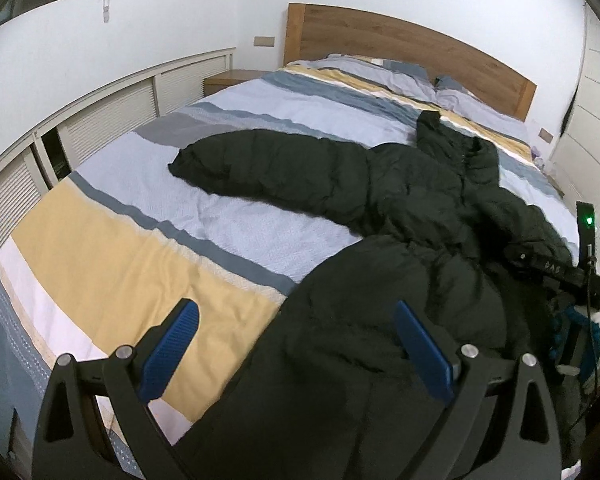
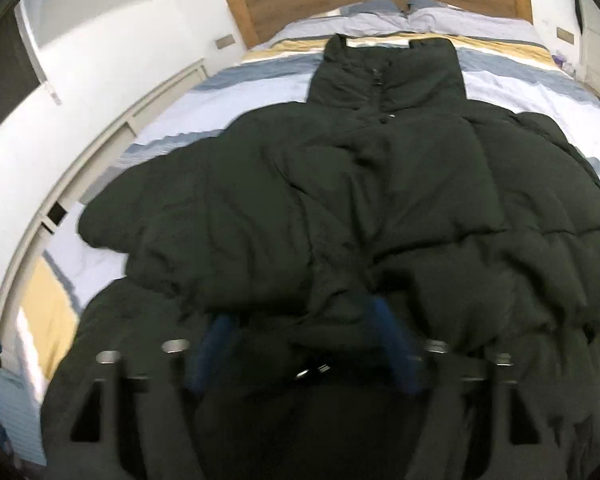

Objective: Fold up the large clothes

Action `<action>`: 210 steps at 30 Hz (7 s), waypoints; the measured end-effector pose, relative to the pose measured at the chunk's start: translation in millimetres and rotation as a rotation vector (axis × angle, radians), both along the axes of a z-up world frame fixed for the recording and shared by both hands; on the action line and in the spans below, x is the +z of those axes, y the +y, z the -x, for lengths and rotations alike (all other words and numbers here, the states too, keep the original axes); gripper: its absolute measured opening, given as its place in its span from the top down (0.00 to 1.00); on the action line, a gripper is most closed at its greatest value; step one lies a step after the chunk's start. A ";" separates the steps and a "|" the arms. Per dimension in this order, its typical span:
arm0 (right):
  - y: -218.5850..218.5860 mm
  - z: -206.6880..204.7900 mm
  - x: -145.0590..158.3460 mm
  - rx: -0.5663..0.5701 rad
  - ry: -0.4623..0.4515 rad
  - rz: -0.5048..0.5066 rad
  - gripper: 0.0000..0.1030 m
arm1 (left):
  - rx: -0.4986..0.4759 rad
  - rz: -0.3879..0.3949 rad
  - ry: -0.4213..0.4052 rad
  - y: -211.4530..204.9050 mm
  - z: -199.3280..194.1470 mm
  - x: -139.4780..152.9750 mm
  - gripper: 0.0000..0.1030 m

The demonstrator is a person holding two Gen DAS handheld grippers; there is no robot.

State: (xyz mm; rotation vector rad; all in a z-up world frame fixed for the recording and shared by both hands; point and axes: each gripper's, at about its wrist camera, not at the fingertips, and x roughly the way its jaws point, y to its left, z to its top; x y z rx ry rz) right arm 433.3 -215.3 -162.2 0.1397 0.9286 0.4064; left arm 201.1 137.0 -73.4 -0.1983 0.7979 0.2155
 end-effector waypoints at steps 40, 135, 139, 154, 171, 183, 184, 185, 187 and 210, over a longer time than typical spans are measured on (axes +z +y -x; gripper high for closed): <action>-129.4 -108.4 -32.0 -0.192 -0.051 0.170 0.30 | -0.409 -0.090 0.146 -274.9 -317.6 -118.5 0.03; 30.9 -27.3 37.2 -0.308 0.336 0.219 0.18 | -0.085 0.111 0.297 53.0 -228.2 -44.6 0.01; 45.1 -31.4 36.4 -0.285 0.342 0.234 0.18 | -0.055 0.112 0.296 70.9 -228.9 -47.6 0.01; 90.6 -35.9 30.1 -0.216 0.352 0.263 0.19 | 0.181 0.299 0.260 199.1 -231.8 -93.0 0.01; 68.2 -12.5 38.4 -0.268 0.367 0.292 0.19 | 0.374 0.972 0.077 326.3 -263.7 -165.7 0.45; 58.8 0.4 55.6 -0.281 0.331 0.277 0.18 | 0.287 1.057 -0.039 313.7 -262.6 -131.5 0.83; 58.6 0.1 55.3 -0.277 0.329 0.271 0.19 | 0.262 1.040 -0.049 307.5 -263.1 -120.4 0.83; 58.2 0.1 54.9 -0.273 0.325 0.264 0.19 | 0.243 1.029 -0.056 302.8 -262.8 -112.2 0.83; 56.1 0.0 54.3 -0.270 0.321 0.251 0.19 | 0.205 1.005 -0.070 291.7 -261.3 -94.2 0.84; -104.0 43.4 65.9 -0.436 0.250 0.089 0.18 | -0.310 0.648 0.020 -10.9 -275.1 42.0 0.84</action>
